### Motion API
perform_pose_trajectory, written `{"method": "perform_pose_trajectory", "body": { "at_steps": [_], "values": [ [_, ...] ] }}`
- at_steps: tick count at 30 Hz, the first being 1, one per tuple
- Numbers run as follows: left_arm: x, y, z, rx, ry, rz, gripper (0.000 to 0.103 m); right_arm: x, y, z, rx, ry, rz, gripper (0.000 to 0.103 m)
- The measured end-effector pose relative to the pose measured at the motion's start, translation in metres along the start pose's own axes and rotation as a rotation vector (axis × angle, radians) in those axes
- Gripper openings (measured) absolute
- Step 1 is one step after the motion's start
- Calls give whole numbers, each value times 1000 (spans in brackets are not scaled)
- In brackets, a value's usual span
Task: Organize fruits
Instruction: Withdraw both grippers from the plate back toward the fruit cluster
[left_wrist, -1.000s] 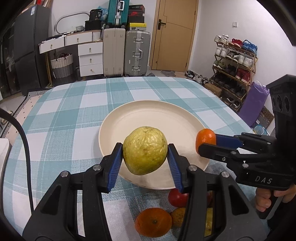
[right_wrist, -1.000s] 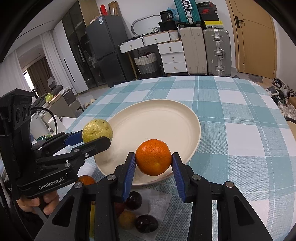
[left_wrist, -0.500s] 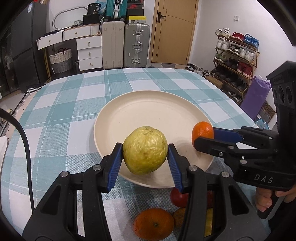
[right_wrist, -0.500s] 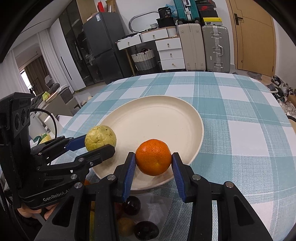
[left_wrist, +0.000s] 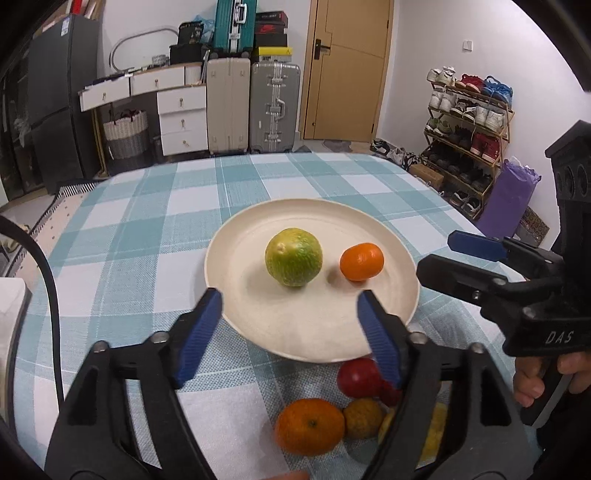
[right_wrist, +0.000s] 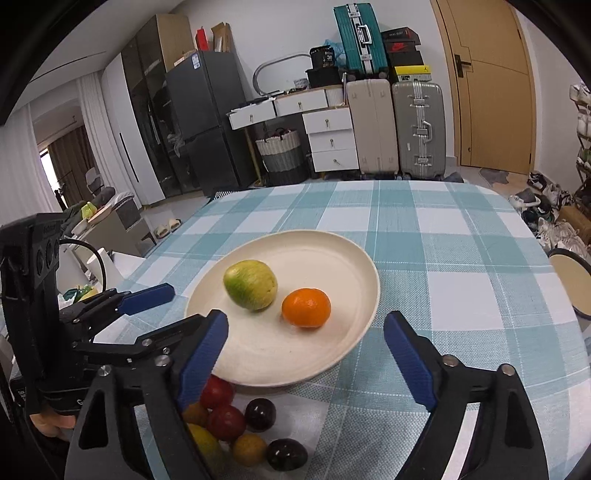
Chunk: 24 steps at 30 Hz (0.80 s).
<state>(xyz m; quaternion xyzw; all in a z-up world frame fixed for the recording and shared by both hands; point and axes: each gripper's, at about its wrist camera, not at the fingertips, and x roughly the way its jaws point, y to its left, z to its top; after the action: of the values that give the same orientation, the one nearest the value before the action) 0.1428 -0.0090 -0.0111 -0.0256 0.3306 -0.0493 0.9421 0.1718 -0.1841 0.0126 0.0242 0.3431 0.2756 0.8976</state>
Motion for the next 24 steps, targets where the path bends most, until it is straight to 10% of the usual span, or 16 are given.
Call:
{"method": "perform_pose_trajectory", "body": {
  "at_steps": [5, 24],
  "values": [
    [-27, 0, -6, 10, -35, 42, 103, -15, 2, -4, -19, -10, -32, 103],
    [-84, 23, -40, -63, -61, 82, 102, -39, 6, -37, -89, 52, -31, 103]
  ]
}}
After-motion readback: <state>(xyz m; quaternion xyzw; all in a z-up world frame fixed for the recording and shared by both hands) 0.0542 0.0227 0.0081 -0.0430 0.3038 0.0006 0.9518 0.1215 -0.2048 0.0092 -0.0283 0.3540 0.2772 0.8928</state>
